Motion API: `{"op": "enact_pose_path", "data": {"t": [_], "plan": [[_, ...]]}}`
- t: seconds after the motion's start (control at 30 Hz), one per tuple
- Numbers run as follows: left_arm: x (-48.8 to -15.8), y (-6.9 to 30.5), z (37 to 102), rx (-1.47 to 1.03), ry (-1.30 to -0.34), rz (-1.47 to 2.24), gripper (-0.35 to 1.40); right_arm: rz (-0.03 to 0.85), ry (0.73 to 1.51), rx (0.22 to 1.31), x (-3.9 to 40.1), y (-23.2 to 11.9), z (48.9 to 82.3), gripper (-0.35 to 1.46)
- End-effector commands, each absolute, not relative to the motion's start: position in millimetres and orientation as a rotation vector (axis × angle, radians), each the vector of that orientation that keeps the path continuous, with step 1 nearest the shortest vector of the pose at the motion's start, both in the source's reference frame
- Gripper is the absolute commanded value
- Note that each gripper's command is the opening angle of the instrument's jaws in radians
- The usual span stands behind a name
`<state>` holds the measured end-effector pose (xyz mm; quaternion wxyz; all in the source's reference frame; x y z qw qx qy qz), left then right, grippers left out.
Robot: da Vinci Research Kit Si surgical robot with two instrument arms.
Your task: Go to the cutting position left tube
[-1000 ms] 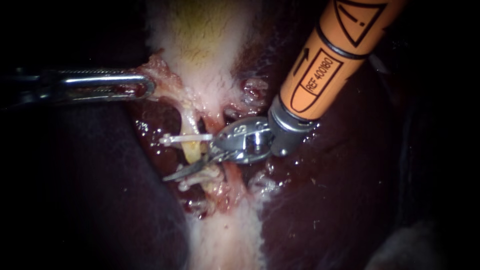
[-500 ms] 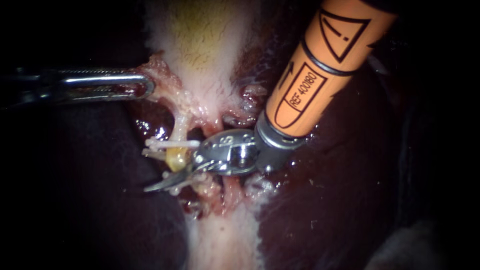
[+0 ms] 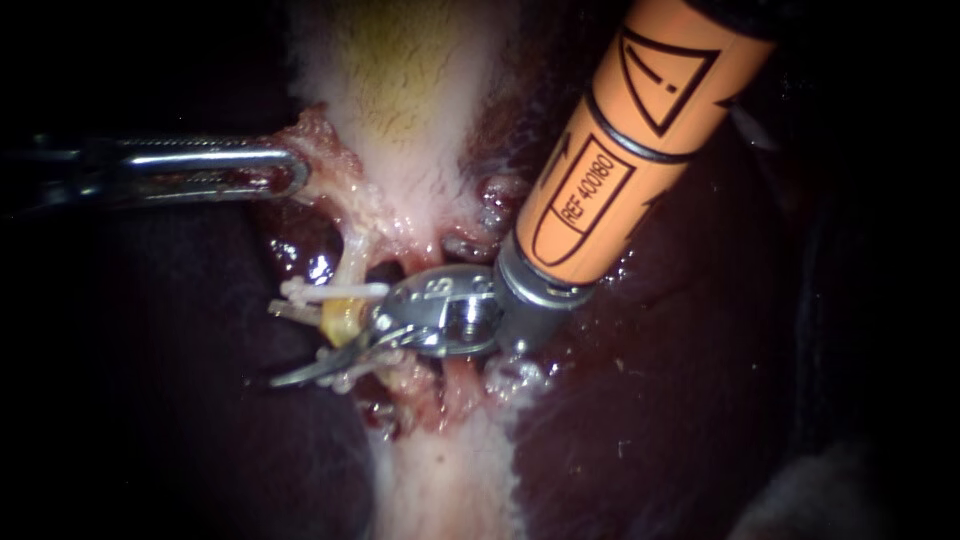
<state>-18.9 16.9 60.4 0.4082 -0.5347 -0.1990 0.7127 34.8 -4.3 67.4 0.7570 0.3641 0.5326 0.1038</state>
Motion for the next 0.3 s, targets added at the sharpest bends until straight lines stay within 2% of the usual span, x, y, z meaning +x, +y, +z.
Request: {"op": "enact_pose_path", "data": {"t": [0.03, 0.3], "plan": [[-18.9, 16.9, 60.4, -1.347, -0.502, 1.796, -0.35, 0.227, 1.16, 0.794, 34.8, -4.2, 67.4, 1.41], [-18.9, 16.9, 60.4, -1.347, -0.502, 1.796, -0.35, 0.226, 1.16, 0.795, 34.6, -4.2, 67.4, 1.43]]}}
